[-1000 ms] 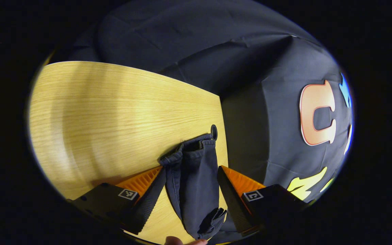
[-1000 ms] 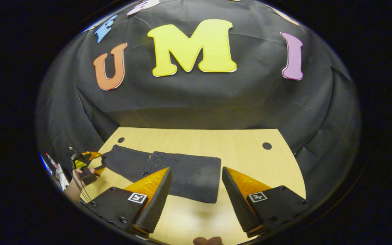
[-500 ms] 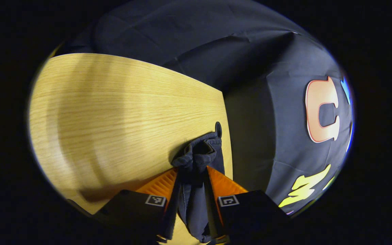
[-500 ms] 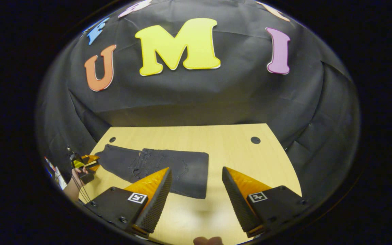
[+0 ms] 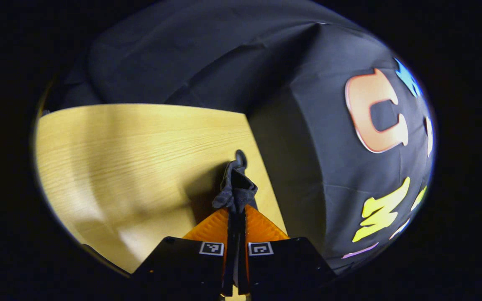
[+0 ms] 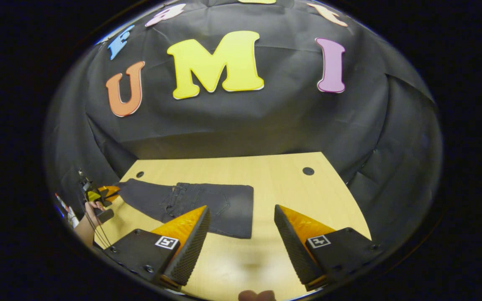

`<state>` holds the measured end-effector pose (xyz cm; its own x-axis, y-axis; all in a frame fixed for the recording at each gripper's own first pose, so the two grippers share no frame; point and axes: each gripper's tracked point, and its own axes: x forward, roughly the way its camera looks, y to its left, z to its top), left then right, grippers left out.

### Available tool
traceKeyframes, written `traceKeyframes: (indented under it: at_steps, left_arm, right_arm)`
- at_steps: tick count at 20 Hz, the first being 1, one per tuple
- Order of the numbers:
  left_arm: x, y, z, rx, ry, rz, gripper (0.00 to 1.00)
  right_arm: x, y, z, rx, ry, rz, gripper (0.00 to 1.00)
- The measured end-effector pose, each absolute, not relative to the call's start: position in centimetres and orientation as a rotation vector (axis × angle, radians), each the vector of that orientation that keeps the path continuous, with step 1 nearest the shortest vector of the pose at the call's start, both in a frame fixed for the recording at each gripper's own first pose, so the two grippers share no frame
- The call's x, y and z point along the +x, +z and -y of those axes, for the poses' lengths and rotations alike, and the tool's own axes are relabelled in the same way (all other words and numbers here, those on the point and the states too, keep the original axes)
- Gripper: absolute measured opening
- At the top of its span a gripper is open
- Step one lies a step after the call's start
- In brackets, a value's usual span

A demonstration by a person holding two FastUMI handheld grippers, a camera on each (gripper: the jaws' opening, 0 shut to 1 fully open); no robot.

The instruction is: Grasp the waist and the cuffs of the jeans and fold them to make the two legs overlap; first hold the waist and fold one-third of the jeans toward the cuffs, then hold the cuffs and fold the remaining one-third in the same direction to finish folding.

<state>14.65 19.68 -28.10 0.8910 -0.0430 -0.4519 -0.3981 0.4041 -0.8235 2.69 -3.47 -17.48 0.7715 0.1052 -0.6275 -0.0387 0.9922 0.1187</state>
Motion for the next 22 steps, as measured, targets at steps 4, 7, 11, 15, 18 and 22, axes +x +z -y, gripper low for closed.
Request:
traceKeyframes:
  at_steps: [4, 7, 11, 15, 18, 22]
  left_arm:
    - [15.2, -20.5, -15.3, -0.986, 0.143, -0.37, 0.07]
    - [16.2, -15.9, -9.7, -0.862, 0.058, -0.33, 0.07]
    - [17.4, -12.1, -0.3, -0.69, -0.066, -0.311, 0.07]
    - [17.0, -12.2, 9.3, -0.509, -0.164, -0.33, 0.07]
    - [17.6, -15.6, 15.1, -0.36, -0.181, -0.354, 0.07]
    - [18.0, -20.9, 19.3, -0.197, -0.189, -0.388, 0.08]
  right_arm:
    - [1.2, -16.3, 4.7, 0.128, 0.07, -0.656, 0.92]
    - [0.3, -15.2, 6.3, 0.153, 0.055, -0.629, 0.92]
    - [-1.0, -14.3, 9.5, 0.181, 0.02, -0.595, 0.92]
    - [-2.7, -13.8, 13.4, 0.2, -0.025, -0.571, 0.92]
    - [-3.7, -14.0, 15.8, 0.202, -0.052, -0.567, 0.92]
    - [-4.8, -16.6, 19.4, 0.224, -0.083, -0.615, 0.95]
